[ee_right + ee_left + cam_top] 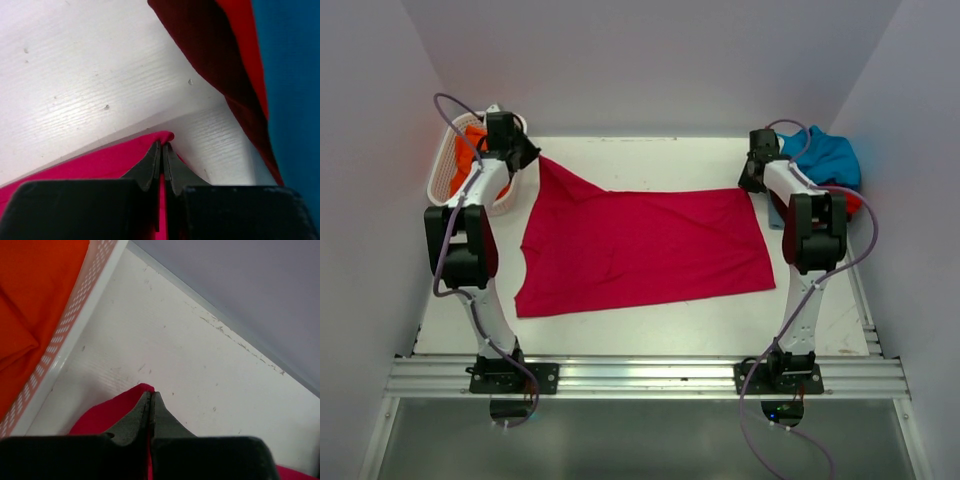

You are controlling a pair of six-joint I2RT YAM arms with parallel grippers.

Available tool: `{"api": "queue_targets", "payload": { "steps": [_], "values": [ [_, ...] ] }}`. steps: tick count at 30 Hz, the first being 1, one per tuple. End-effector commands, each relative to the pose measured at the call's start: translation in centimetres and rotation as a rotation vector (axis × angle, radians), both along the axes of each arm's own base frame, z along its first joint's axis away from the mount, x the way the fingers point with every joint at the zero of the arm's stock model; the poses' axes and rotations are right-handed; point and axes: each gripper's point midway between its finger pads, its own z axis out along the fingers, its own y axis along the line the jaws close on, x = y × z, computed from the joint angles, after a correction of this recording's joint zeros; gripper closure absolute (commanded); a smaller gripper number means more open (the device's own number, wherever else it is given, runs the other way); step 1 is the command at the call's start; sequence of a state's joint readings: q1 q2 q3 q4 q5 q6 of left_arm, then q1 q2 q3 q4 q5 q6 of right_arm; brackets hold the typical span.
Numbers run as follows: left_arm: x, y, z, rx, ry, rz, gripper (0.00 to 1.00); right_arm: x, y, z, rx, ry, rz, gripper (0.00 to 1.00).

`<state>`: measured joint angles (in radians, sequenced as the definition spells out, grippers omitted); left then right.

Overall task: Fold and stack the t-shirts
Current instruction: Grap the side of the flattened tshirt furthest away from the robot with both arms, then fold the other side of the tshirt into a rectangle

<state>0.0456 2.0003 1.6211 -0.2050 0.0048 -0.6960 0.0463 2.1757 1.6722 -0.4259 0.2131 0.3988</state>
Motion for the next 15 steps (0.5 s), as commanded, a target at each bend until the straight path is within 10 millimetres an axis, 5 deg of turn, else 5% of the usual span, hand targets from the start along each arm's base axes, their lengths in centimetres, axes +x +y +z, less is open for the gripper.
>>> {"api": "queue_targets", "payload": {
  "steps": [1, 9, 15],
  "values": [
    [-1.4, 0.1, 3.6, -0.012, -0.066, -0.006, 1.00, 0.7, -0.4, 5.3, -0.008, -0.113, 0.009, 1.00],
    [-3.6, -0.6, 5.4, -0.031, -0.086, -0.035, 1.00, -0.3, -0.4, 7.5, -0.013, -0.130, 0.019, 1.00],
    [-7.5, -1.2, 6.7, -0.042, -0.098, -0.052, 1.00, -1.9, -0.5, 8.1, -0.016, -0.121, 0.018, 1.00]
  ]
}}
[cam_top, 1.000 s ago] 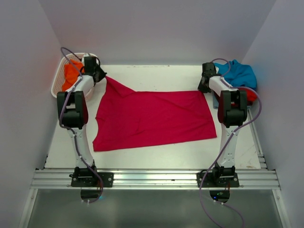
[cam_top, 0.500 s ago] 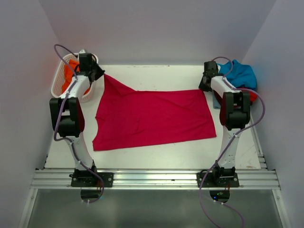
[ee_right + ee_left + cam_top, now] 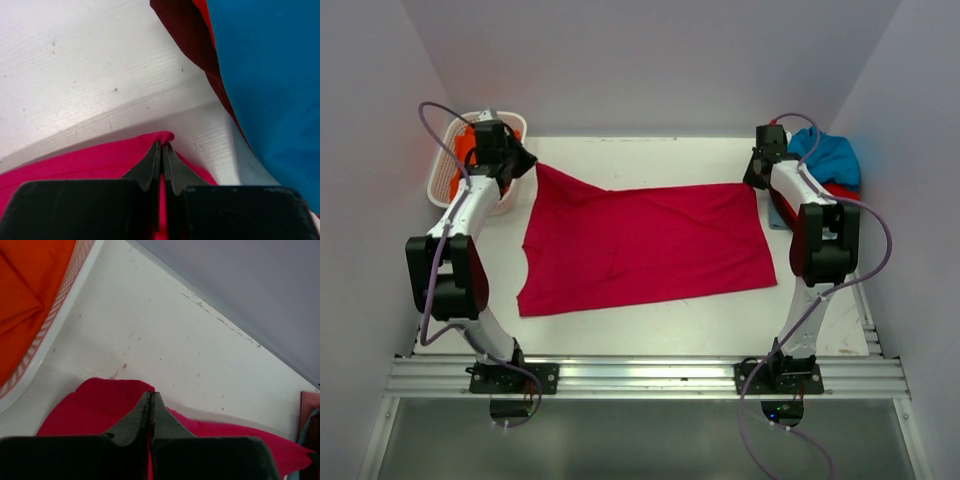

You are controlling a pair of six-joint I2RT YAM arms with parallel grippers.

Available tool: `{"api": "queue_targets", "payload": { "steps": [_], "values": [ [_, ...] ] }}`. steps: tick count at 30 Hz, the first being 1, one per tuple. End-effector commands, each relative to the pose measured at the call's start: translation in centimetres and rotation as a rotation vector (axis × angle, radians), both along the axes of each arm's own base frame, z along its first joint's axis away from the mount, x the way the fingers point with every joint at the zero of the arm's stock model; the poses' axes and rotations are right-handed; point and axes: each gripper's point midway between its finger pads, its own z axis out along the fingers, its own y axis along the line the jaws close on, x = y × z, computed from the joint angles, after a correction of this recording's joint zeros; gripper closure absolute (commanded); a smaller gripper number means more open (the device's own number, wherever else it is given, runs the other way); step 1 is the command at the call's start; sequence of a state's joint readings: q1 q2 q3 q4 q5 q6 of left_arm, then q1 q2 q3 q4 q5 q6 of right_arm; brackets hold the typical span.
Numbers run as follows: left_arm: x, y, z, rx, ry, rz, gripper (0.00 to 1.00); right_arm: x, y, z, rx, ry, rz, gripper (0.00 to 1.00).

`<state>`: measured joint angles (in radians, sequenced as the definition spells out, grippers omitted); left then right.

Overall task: Fold and stack the t-shirts
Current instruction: Fold the other side of the tshirt into a rectangle

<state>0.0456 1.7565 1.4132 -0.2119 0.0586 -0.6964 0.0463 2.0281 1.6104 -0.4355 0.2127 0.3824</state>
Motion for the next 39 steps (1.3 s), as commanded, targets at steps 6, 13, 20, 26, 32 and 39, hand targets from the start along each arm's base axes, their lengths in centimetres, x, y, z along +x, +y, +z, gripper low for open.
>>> {"api": "queue_targets", "payload": {
  "steps": [6, 13, 20, 26, 32, 39],
  "values": [
    [-6.3, -0.6, 3.4, -0.019, -0.076, -0.026, 1.00, -3.3, -0.5, 2.7, -0.009, -0.018, -0.005, 1.00],
    [-10.9, -0.9, 2.3, -0.004, -0.052, -0.051, 1.00, -7.4, -0.5, 2.9, -0.012, -0.001, -0.021, 1.00],
    [-14.9, -0.8, -1.5, 0.024, 0.031, -0.052, 1.00, -10.7, -0.7, 1.7, -0.031, 0.050, -0.040, 1.00],
    [-17.3, -1.4, -2.9, 0.007, 0.070, -0.079, 1.00, -13.1, -0.8, -0.7, -0.060, 0.123, -0.051, 1.00],
    [-19.6, -1.2, -2.0, 0.031, 0.073, -0.075, 1.00, -14.4, -1.3, -1.7, -0.096, 0.168, -0.074, 1.00],
    [-21.5, -0.4, -0.1, 0.079, 0.064, -0.051, 1.00, -15.0, -2.1, -1.6, -0.134, 0.183, -0.106, 1.00]
  ]
}}
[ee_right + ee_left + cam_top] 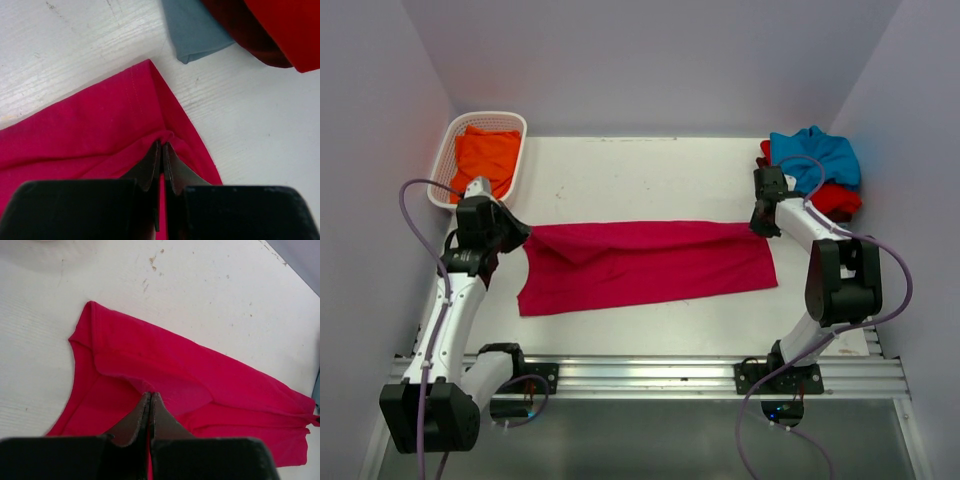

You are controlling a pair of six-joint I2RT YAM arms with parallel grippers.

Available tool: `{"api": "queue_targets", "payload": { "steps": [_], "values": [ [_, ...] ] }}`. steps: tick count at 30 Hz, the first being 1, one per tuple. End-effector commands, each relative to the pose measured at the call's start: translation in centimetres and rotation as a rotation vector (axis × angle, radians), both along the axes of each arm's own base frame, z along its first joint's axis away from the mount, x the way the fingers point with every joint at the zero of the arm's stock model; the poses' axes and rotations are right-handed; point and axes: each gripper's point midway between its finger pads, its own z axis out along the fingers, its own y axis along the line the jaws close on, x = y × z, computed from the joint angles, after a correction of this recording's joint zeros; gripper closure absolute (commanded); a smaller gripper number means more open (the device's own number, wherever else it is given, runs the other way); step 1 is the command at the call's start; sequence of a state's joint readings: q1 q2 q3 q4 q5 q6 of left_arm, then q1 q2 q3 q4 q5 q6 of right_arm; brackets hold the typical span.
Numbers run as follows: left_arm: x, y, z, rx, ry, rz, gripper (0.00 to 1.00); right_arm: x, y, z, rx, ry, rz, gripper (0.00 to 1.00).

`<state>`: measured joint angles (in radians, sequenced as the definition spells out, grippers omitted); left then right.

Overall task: Fold and stack the t-shirts
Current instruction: Fold the other side of the tshirt into a rectangle

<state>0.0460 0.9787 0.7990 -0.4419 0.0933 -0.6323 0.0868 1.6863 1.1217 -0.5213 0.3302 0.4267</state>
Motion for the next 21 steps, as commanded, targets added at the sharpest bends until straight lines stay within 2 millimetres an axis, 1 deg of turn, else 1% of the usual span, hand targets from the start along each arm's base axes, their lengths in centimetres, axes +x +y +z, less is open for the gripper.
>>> {"api": "queue_targets", "payload": {
  "steps": [1, 3, 6, 11, 15, 18, 19, 20, 21],
  "values": [
    [-0.9, 1.0, 1.2, 0.053, 0.002, 0.016, 1.00, -0.3, -1.1, 1.5, -0.054, -0.030, -0.046, 1.00],
    [-1.4, 1.0, 1.1, 0.052, 0.011, 0.014, 1.00, -0.4, -1.0, 1.6, -0.055, -0.031, -0.043, 1.00],
    [-2.1, 0.5, 0.3, 0.035, 0.038, -0.004, 1.00, -0.7, -1.0, 1.3, -0.057, -0.023, -0.044, 1.00],
    [-3.2, 0.7, -1.5, 0.047, 0.086, 0.001, 1.00, -1.2, -0.8, 0.4, -0.057, -0.003, -0.036, 1.00],
    [-3.9, 0.9, -2.1, 0.057, 0.106, 0.005, 1.00, -1.5, -0.6, -0.5, -0.060, 0.020, -0.029, 1.00],
    [-4.4, 0.7, -2.7, 0.050, 0.123, 0.000, 1.00, -1.6, -0.4, -0.6, -0.060, 0.029, -0.021, 1.00],
    [-4.6, 0.6, -3.2, 0.044, 0.134, -0.007, 1.00, -1.6, -0.1, -0.7, -0.057, 0.033, -0.016, 0.89],
    [-4.9, 0.4, -3.3, 0.033, 0.142, -0.009, 0.83, -2.0, -0.1, -0.7, -0.057, 0.050, -0.016, 0.77],
    [-5.1, 0.2, -3.5, 0.024, 0.149, -0.012, 0.71, -2.1, 0.2, -0.6, -0.052, 0.056, -0.010, 0.66]
  ]
}}
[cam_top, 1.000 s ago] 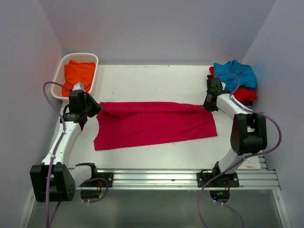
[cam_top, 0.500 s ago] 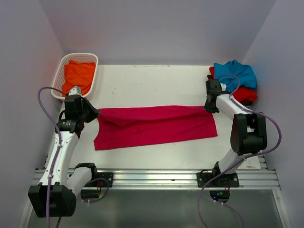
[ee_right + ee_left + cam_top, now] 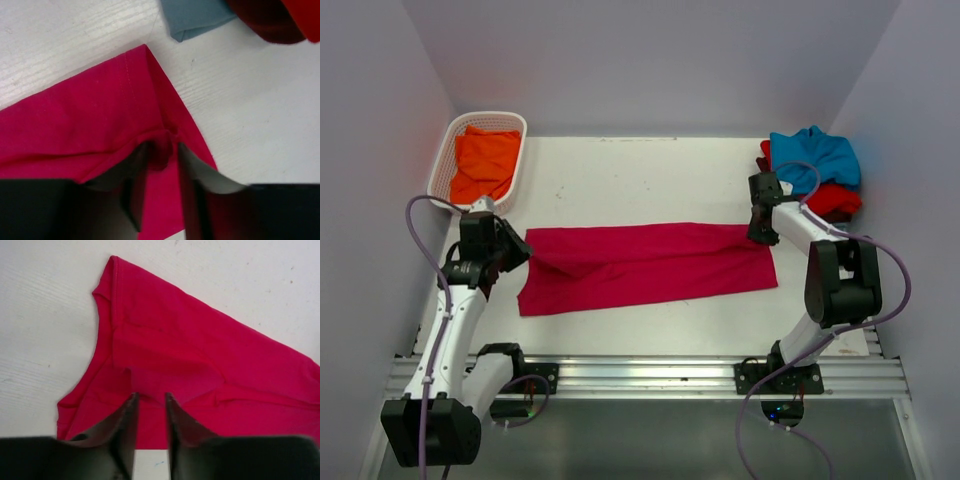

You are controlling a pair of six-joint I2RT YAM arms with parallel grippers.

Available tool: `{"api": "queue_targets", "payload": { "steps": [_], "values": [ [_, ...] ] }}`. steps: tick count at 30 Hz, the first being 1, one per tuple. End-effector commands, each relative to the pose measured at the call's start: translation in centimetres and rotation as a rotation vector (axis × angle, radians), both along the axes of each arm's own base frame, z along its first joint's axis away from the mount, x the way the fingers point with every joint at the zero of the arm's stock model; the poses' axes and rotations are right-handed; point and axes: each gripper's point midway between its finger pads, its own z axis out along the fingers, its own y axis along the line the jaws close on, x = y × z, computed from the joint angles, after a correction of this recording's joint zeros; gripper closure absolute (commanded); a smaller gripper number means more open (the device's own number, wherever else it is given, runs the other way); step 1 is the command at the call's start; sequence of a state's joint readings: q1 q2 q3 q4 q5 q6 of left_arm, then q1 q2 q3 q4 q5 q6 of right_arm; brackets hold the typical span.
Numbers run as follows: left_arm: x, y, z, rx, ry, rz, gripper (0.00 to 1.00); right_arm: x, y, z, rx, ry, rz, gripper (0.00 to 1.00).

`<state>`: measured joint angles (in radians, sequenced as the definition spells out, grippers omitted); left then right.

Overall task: Fold and stack the t-shirts
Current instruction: Fold the other side of the tshirt into a rectangle

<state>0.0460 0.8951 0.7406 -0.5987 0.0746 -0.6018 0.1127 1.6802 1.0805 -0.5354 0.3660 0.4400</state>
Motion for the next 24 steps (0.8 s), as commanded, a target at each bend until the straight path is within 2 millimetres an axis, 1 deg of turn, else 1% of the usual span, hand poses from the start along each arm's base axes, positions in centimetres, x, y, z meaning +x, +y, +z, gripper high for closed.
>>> {"api": "queue_targets", "payload": {
  "steps": [1, 2, 4, 5, 7, 9, 10, 11, 12, 13, 14, 15, 16, 17, 18, 19, 20, 21, 22, 24],
  "values": [
    [-1.2, -0.1, -0.7, -0.012, 0.028, -0.003, 0.60, -0.5, 0.4, 0.9, -0.019, 0.010, -0.010, 0.58],
    [-1.6, -0.2, -0.6, -0.023, 0.034, 0.007, 0.46, -1.1, 0.6, 1.3, -0.019, 0.027, -0.008, 0.48],
    [-1.8, -0.3, 0.1, -0.035, 0.018, 0.013, 0.38, -1.0, 1.4, 2.7, -0.020, 0.006, 0.006, 0.43],
    [-1.9, -0.4, 0.9, -0.047, -0.014, 0.023, 0.29, -1.1, 1.6, 3.8, -0.018, -0.017, 0.010, 0.40],
    [-1.4, -0.4, 2.3, -0.055, -0.088, 0.030, 0.27, -0.7, 2.7, 5.1, 0.016, -0.053, 0.035, 0.39],
    [-0.8, -0.9, 2.6, -0.085, -0.130, 0.024, 0.27, -0.1, 3.2, 5.7, 0.039, -0.077, 0.042, 0.39],
    [-0.1, -1.0, 2.2, -0.097, -0.152, 0.019, 0.28, 0.5, 3.4, 5.9, 0.049, -0.091, 0.046, 0.40],
    [0.3, -1.4, 2.0, -0.115, -0.159, 0.008, 0.34, 0.8, 3.5, 5.9, 0.050, -0.094, 0.046, 0.41],
    [0.7, -1.8, 1.7, -0.133, -0.163, -0.009, 0.38, 1.0, 3.5, 5.4, 0.046, -0.076, 0.046, 0.43],
    [0.8, -2.0, 0.5, -0.145, -0.141, -0.013, 0.44, 1.5, 3.6, 5.8, 0.051, -0.087, 0.042, 0.45],
    [1.9, -2.2, 0.0, -0.158, -0.155, -0.020, 0.58, 2.2, 4.0, 5.7, 0.064, -0.109, 0.050, 0.48],
    [2.2, -2.8, -0.7, -0.182, -0.151, -0.046, 0.66, 2.5, 4.1, 5.3, 0.068, -0.113, 0.052, 0.59],
    [2.9, -3.0, -2.3, -0.194, -0.133, -0.054, 0.76, 2.7, 4.3, 5.1, 0.073, -0.113, 0.053, 0.68],
    [3.1, -3.2, -3.0, -0.214, -0.116, -0.053, 0.94, 3.3, 4.4, 5.1, 0.079, -0.132, 0.050, 0.80],
    [3.3, -3.5, -3.6, -0.229, -0.106, -0.064, 1.00, 3.6, 4.5, 4.8, 0.084, -0.137, 0.052, 0.93],
    [3.2, -3.6, -4.8, -0.233, -0.085, -0.063, 1.00, 3.7, 4.6, 3.9, 0.086, -0.121, 0.049, 1.00],
    [3.7, -3.7, -5.4, -0.236, -0.085, -0.059, 1.00, 3.9, 4.6, 3.7, 0.085, -0.119, 0.047, 1.00],
    [3.8, -3.6, -6.0, -0.233, -0.077, -0.055, 1.00, 4.1, 4.7, 3.2, 0.088, -0.113, 0.046, 1.00],
    [3.6, -3.6, -6.8, -0.234, -0.064, -0.053, 1.00, 4.1, 4.8, 2.4, 0.088, -0.097, 0.048, 1.00],
    [3.5, -3.5, -7.9, -0.225, -0.040, -0.042, 1.00, 4.0, 4.7, 1.3, 0.080, -0.071, 0.049, 1.00]
  ]
}}
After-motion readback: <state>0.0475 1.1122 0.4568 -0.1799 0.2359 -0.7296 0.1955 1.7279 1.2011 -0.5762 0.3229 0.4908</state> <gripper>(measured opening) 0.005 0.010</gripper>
